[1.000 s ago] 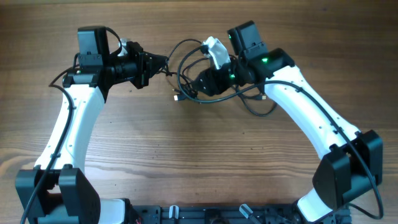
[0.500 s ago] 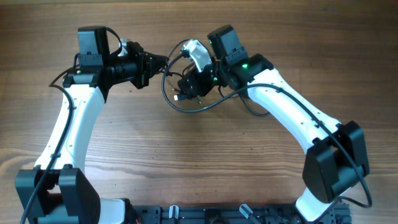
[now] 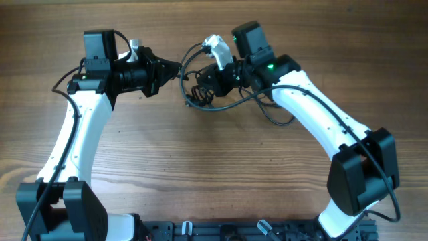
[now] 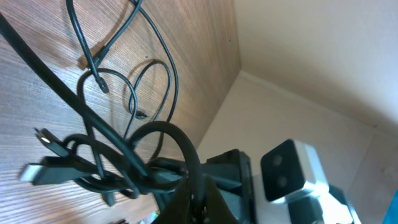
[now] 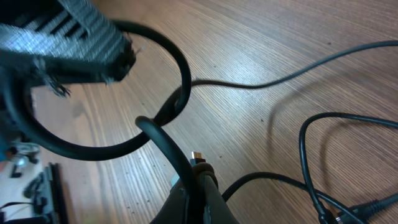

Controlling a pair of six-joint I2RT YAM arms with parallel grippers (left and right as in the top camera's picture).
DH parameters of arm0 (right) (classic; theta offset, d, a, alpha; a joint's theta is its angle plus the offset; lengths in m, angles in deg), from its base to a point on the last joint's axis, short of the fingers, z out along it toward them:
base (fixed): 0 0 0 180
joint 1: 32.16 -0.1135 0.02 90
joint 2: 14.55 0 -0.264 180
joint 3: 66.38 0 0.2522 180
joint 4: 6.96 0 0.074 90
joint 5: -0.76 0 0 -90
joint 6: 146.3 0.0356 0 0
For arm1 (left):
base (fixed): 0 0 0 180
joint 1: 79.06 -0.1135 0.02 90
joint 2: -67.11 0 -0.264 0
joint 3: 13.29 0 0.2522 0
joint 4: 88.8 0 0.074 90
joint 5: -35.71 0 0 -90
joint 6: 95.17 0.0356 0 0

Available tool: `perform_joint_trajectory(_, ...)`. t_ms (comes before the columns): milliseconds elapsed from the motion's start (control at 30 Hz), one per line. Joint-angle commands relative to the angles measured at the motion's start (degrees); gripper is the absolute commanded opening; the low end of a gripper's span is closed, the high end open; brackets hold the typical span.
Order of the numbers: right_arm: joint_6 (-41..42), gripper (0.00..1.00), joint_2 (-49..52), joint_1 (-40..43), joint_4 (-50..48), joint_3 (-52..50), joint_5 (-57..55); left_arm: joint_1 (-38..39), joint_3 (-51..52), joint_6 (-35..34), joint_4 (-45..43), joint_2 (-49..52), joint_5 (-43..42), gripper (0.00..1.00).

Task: Untangle cables

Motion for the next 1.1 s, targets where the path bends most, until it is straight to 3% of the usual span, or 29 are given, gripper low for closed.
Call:
perform_joint_trajectory(0,1.29,0.04,-2.95,1.2,-0.85,-0.2,6.49,0.28,-1.09,5.86,0.39,-1.16,-1.62,0.04)
perform_joint_trajectory(267,0.96,0.04,-3.39,-1.84,-1.01,-0.2,11.06,0.94,-1.09,9.88,-0.55,-1.16,-5.11,0.04)
perform_joint_trajectory(467,1.4,0.04,-3.39,-2.51,-1.11,-0.2,10.51,3.85,-1.09,9.88,-0.22,-1.16,4.63,0.07)
perform_joint_trajectory(533,1.49,0.04,-3.39,-2.47,-0.98,-0.2,10.51,4.7,-1.09,9.66,-0.24,-1.16,7.65,0.24)
perform_joint_trajectory(633,1.49,0.04,-3.39,-2.45,-0.96,-0.2,10.51,5.75,-1.09,9.7,-0.24,-1.16,10.05,0.59)
perform_joint_trajectory(700,1.53,0.04,-3.39,-2.38,-1.03,-0.2,10.51,6.19,-1.09,9.77,-0.17,-1.16,11.39,1.0)
perform_joint_trajectory(867,3.3,0.04,-3.39,-2.34,-1.46,-0.2,10.25,5.35,-1.09,10.67,2.43,-1.16,15.08,1.0)
perform_joint_trajectory(1067,7.87,0.04,-3.39,-2.34,-1.7,-0.2,6.95,2.38,-1.11,17.49,7.08,-1.51,14.99,0.86)
